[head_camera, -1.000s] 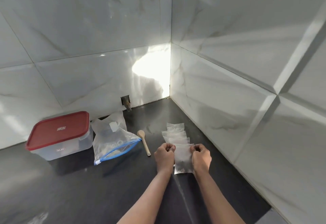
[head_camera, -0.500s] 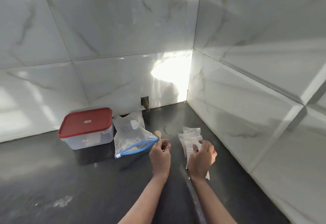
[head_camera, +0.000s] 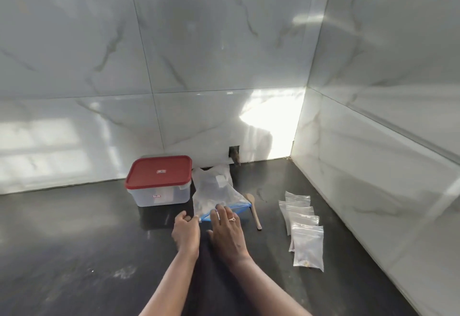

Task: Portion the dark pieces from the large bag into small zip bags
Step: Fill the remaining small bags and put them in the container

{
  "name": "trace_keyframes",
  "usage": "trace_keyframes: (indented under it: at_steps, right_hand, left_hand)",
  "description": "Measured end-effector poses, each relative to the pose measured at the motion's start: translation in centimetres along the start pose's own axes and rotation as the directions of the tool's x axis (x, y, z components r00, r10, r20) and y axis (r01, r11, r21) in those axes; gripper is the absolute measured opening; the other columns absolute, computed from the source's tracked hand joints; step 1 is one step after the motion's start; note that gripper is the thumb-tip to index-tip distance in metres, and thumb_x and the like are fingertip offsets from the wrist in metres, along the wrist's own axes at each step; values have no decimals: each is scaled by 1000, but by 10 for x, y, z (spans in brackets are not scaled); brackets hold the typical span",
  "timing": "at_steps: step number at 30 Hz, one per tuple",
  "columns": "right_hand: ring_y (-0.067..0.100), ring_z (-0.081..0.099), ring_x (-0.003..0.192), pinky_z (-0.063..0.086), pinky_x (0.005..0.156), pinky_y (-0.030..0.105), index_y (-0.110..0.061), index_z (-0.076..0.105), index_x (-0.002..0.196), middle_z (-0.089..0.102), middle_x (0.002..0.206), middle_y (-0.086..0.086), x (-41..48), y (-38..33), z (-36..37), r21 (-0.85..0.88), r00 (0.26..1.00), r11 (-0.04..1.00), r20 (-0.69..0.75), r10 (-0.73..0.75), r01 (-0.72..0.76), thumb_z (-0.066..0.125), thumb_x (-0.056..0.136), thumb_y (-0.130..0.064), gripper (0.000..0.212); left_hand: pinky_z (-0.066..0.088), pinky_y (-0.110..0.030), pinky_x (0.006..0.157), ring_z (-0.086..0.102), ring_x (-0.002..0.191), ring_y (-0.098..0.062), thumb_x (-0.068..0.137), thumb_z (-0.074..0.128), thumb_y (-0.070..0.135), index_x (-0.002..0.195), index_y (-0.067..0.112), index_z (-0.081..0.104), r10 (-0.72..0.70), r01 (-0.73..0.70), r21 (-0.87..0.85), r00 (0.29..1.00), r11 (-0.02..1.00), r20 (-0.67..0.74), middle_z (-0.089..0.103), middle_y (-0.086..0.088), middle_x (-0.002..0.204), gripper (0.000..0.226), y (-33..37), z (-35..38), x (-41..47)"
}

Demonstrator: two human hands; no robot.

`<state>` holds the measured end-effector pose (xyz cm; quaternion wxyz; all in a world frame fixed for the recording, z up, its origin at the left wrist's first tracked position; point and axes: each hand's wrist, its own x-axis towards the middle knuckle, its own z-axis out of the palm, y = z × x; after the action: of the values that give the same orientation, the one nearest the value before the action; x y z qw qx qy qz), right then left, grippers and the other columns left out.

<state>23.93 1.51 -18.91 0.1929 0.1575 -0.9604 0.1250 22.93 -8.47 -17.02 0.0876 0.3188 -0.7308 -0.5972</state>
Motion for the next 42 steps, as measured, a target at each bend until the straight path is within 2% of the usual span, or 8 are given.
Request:
trace_keyframes:
  at_steps: [3,6,11,20,25,30,37,42]
  right_hand:
    - [18,63,96,45,86,33,-20,50,98,64,105,0,11,-8,11,-24,1000,1000,-9,-6,6,84,48,-34,62]
    - [20,66,87,35,80,38,-23,59,80,65,93,-2,22,-9,12,-82,993,997,-116,-16,7,62,68,-25,12]
    - [15,66,74,32,77,37,-26,60,67,62,70,-9,34,4,-10,-52,958,998,-288,16,-32,51,69,-15,15]
    - [7,65,75,42,76,25,-18,73,78,74,83,-9,38,39,-96,336,867,940,-449,215,-59,70,71,-19,7]
    - [8,59,77,41,67,11,-6,75,79,73,77,0,32,45,-123,569,839,813,-375,393,-127,69,77,-8,7]
    - [-16,57,66,38,62,0,-6,76,87,70,76,-1,34,53,-138,691,772,674,-271,575,-259,70,80,-2,11]
    - [20,56,67,37,60,15,-8,75,93,65,69,4,47,59,-142,701,767,620,-163,621,-353,66,84,-9,12]
    - [-8,57,48,41,55,1,-3,73,86,63,58,-6,56,74,-146,703,788,597,-86,610,-386,57,87,3,17]
  left_hand:
    - [48,-43,95,62,104,-27,84,60,17,112,18,65,-22,24,-29,997,999,76,69,-9,110,29,-9,-1,13]
    - [47,-32,90,64,99,-23,86,56,11,99,21,69,21,-20,-14,995,1000,101,72,-6,99,21,-3,-4,16]
    - [50,-39,92,66,88,-15,88,51,6,99,18,68,51,-43,-61,988,997,144,71,8,80,24,5,-13,25]
    - [43,-36,100,50,121,-18,99,42,15,142,19,36,138,-49,-241,919,969,370,49,1,134,43,34,-6,34]
    - [46,-28,87,55,114,-20,100,42,18,134,14,45,114,-12,-285,932,958,345,54,-3,128,34,35,1,30]
    - [47,-25,76,58,81,-13,92,58,10,111,6,62,154,-55,-296,934,954,324,66,-4,98,20,33,2,26]
    - [51,-18,75,62,81,-12,85,66,8,99,12,68,265,-142,-331,893,933,364,70,-2,90,15,48,-18,23]
    - [50,-31,80,65,84,-19,84,68,14,77,21,72,343,-321,-122,902,939,261,72,1,80,11,60,-40,38]
